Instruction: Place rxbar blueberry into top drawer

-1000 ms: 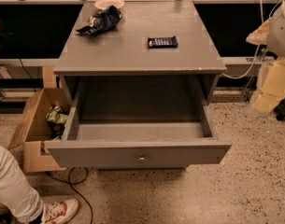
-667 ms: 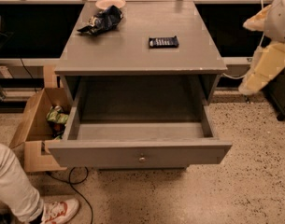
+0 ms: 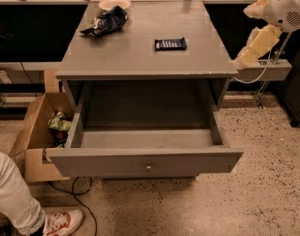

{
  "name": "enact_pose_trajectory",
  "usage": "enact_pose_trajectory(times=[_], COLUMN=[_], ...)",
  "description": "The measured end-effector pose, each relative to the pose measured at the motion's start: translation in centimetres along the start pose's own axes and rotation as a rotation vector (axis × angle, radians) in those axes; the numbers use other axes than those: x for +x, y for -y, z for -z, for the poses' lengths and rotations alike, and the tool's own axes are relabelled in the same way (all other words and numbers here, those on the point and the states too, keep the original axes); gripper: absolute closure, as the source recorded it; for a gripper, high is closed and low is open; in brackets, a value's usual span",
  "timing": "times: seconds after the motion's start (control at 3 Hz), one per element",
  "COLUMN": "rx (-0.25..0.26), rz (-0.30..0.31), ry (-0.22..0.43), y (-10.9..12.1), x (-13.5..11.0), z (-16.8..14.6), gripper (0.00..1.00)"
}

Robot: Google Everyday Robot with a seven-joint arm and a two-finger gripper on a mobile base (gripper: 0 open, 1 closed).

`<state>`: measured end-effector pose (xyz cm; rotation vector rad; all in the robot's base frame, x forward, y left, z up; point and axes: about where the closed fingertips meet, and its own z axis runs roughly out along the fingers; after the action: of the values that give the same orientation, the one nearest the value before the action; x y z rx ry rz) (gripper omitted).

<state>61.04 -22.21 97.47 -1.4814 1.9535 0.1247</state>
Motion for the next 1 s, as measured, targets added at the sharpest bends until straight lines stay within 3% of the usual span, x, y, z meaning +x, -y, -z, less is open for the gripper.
enact_pose_trajectory(times=[0.33, 0.67, 1.0], rx=[-0.002, -0.002, 0.014], rz=[-0.02, -0.02, -0.035], ry=[0.051, 0.051, 0.087], y=[3.2, 3.2, 4.2], x=[-1.1, -1.1, -1.8], z=[-3.1, -3.1, -5.0], gripper=[0.0, 0.0, 0.0])
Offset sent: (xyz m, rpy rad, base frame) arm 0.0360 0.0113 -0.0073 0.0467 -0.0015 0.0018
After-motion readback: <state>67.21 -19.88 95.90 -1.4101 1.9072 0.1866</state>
